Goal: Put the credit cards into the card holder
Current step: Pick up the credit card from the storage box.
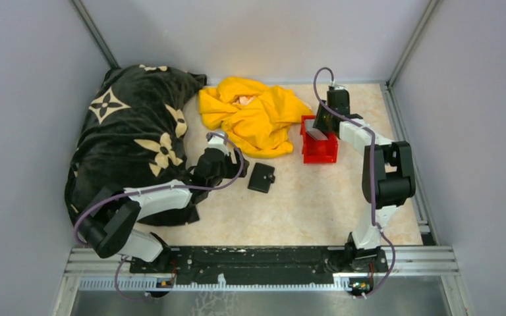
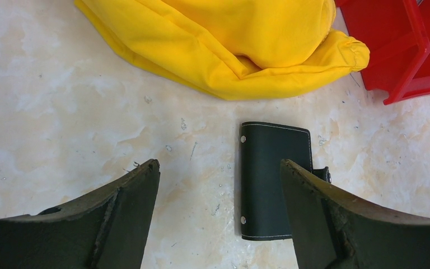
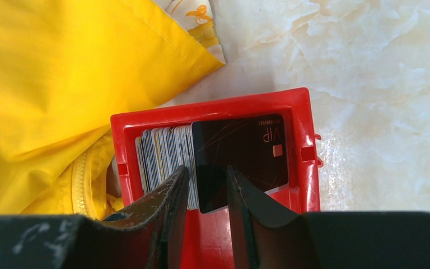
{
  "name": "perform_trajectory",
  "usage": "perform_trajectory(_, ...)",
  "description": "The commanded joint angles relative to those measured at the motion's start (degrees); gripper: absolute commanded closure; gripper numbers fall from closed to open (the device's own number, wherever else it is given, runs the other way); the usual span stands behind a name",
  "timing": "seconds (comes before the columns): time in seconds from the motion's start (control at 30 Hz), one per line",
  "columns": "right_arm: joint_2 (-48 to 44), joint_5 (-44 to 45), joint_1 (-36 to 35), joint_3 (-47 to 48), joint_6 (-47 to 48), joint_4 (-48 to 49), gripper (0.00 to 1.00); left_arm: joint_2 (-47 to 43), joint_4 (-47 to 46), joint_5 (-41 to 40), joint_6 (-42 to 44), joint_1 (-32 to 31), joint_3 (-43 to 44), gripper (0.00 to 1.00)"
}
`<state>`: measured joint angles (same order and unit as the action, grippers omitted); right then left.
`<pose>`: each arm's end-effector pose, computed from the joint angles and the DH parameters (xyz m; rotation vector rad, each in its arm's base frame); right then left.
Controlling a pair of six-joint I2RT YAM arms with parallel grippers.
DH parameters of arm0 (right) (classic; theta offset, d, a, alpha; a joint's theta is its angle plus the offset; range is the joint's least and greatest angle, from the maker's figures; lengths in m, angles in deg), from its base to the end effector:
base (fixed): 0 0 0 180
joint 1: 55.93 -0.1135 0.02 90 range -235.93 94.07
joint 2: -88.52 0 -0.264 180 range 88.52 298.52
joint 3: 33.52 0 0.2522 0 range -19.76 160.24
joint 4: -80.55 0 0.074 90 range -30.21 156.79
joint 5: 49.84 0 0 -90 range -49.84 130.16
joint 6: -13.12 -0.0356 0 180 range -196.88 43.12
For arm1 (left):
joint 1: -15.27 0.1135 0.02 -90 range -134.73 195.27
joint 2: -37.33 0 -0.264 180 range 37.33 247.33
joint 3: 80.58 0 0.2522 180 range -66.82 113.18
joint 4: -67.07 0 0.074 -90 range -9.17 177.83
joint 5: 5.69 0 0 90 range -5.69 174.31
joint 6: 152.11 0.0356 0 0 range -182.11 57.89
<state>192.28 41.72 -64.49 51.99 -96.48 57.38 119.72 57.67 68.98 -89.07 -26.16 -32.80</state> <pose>0.4001 0.0592 0.2184 0.2357 2.2914 0.2225 0.2241 -0.1853 0.1858 0.0833 2.0273 -0.4959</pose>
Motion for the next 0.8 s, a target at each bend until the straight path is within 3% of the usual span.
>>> perform_trajectory(0.0,-0.3,-1.6,0.1,2.8,-0.1,0.7,0.70,0.7,-1.7,0.9,0.9,-0.1,1.4,0.15)
perform_trajectory(0.77,-5.3,-1.2,-0.7,4.1,0.9,-1.9,0.82,0.2,-2.2,1.6,-0.1,-0.1,1.2,0.14)
